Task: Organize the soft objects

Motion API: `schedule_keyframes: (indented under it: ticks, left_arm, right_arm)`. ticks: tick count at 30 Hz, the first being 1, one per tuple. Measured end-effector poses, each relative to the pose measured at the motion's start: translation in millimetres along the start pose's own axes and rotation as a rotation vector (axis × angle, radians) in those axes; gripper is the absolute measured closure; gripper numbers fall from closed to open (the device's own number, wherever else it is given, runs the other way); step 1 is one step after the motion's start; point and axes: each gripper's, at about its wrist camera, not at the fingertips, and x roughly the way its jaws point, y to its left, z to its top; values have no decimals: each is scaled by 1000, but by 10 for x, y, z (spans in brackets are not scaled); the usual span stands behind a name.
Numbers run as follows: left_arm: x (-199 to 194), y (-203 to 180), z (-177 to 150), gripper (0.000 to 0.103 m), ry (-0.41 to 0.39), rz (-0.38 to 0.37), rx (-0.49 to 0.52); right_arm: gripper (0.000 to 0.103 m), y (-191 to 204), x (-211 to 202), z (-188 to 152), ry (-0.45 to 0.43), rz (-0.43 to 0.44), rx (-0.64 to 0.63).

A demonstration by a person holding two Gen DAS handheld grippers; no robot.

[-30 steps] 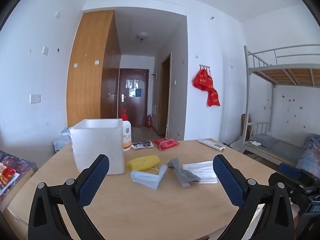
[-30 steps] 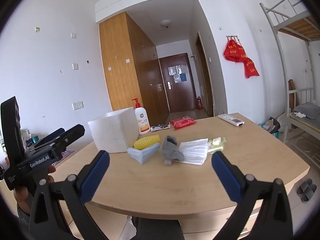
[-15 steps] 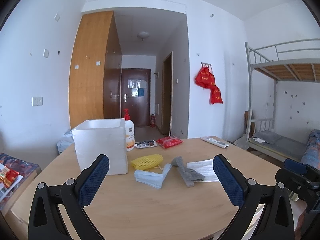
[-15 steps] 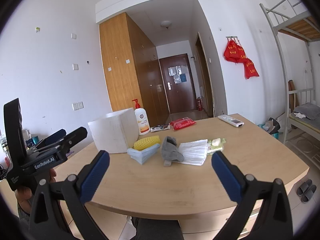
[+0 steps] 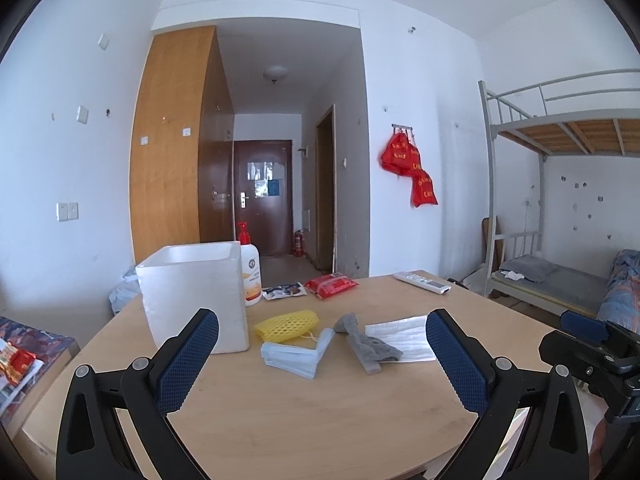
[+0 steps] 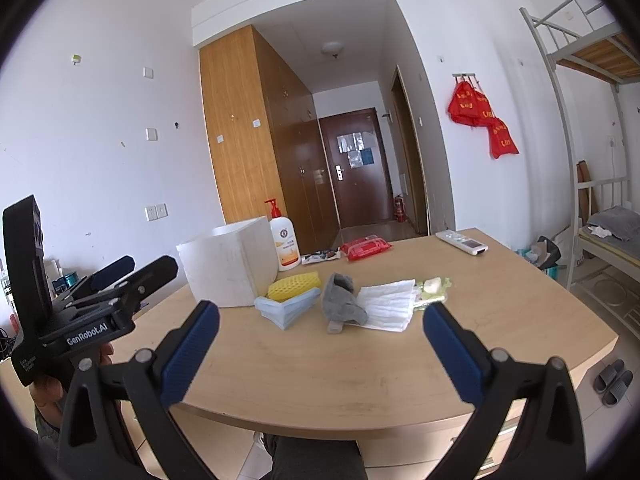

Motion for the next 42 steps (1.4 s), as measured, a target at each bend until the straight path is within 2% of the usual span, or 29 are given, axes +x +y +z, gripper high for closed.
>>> schedule_keyframes:
  ticks: [42]
  left_arm:
    - [19,-21,1,0,9,-2,9]
  right_arm:
    - [0,-11,-8,-7,7,-5,6]
